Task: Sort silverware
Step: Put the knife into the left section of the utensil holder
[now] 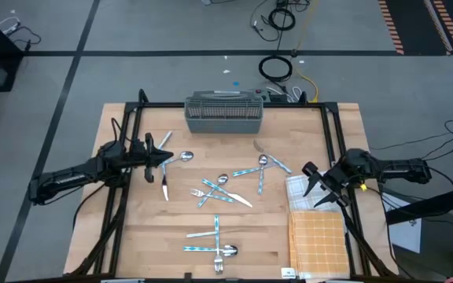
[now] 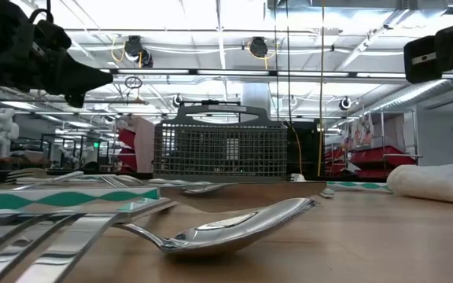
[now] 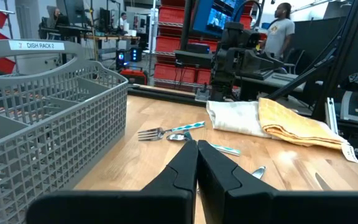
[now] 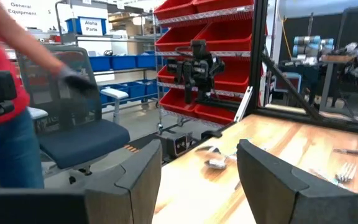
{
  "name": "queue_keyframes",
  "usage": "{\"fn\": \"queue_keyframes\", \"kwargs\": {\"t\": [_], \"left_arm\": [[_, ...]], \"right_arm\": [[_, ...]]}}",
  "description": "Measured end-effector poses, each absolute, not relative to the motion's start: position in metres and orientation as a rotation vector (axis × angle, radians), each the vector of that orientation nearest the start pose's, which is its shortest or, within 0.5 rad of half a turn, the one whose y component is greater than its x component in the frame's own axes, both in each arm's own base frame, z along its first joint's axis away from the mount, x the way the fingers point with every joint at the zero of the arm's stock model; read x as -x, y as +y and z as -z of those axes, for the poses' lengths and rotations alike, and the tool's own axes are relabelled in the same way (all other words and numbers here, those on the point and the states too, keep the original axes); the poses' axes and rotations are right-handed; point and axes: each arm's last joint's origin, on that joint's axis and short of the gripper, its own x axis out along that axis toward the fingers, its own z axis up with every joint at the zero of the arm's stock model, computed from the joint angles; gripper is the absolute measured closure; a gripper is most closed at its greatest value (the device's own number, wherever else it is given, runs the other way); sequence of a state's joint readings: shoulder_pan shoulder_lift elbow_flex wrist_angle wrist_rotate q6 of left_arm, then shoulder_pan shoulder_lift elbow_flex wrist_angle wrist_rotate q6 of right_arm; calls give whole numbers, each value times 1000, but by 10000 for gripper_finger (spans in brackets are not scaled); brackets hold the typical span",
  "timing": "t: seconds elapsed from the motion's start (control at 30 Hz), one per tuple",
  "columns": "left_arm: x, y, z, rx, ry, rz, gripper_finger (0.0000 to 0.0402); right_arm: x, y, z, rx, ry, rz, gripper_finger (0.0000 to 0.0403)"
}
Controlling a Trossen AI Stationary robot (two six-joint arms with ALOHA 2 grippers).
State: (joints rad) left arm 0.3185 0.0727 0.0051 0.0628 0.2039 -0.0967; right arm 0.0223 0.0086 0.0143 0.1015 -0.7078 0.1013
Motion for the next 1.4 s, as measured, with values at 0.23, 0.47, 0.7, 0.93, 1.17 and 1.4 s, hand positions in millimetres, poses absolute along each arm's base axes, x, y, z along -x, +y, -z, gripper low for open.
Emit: {"fn": "queue_keyframes", "kwargs": {"t": [0.23, 0.47, 0.7, 0.93, 1.17, 1.4], "left_arm": [[-98, 26, -165, 98, -1, -115, 388], [-98, 26, -166, 98, -1, -115, 388], [-98, 26, -166, 98, -1, -115, 388], [-98, 26, -166, 98, -2, -115, 388], [-98, 26, -166, 98, -2, -115, 388], [-98, 26, -166, 97, -5, -114, 388]], "right_arm": [[-87, 21, -191, -128, -174, -751, 206], [-61, 17, -236, -80, -715, -696, 206], [-32, 16, -254, 19, -1081, -704, 206], [-35, 16, -253, -97, -1002, -764, 206], [-41, 11, -253, -225, -1008, -595, 206], [-44, 3, -254, -314, -1072, -306, 206]]}}
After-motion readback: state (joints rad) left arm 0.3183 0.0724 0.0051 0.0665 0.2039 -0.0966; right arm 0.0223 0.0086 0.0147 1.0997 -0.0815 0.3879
